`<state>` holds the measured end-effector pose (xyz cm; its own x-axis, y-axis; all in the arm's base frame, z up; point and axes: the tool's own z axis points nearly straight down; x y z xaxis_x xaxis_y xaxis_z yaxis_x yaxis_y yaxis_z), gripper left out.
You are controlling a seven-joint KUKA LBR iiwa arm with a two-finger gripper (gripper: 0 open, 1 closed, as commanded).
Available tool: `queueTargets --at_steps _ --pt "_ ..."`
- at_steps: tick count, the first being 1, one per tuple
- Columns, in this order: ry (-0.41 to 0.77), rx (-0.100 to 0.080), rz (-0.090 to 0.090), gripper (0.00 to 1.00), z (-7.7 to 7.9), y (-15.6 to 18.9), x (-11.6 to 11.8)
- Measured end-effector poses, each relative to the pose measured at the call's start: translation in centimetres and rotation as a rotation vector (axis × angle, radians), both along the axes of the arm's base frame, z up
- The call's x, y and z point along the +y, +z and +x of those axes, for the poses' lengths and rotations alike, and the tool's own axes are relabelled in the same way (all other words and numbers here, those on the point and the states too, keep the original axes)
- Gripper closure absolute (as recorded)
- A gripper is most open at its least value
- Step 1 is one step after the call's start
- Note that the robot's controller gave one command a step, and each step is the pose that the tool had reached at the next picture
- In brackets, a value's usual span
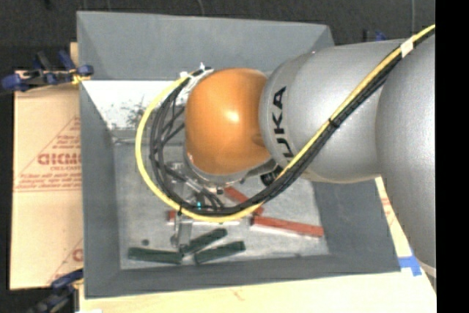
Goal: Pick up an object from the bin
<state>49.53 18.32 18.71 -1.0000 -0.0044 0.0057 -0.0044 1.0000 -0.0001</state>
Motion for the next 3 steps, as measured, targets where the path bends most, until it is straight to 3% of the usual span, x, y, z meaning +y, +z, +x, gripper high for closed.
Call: queueTargets --at_steps 1,2,3 --pt "-0.006 -0.008 0.002 1.0 0.21 0.43 -0.1" --pt "-0.008 -0.008 0.002 0.0 0.21 0.43 -0.1" --pt "-0.009 -0.007 0.002 0.0 0.2 0.43 -0.1"
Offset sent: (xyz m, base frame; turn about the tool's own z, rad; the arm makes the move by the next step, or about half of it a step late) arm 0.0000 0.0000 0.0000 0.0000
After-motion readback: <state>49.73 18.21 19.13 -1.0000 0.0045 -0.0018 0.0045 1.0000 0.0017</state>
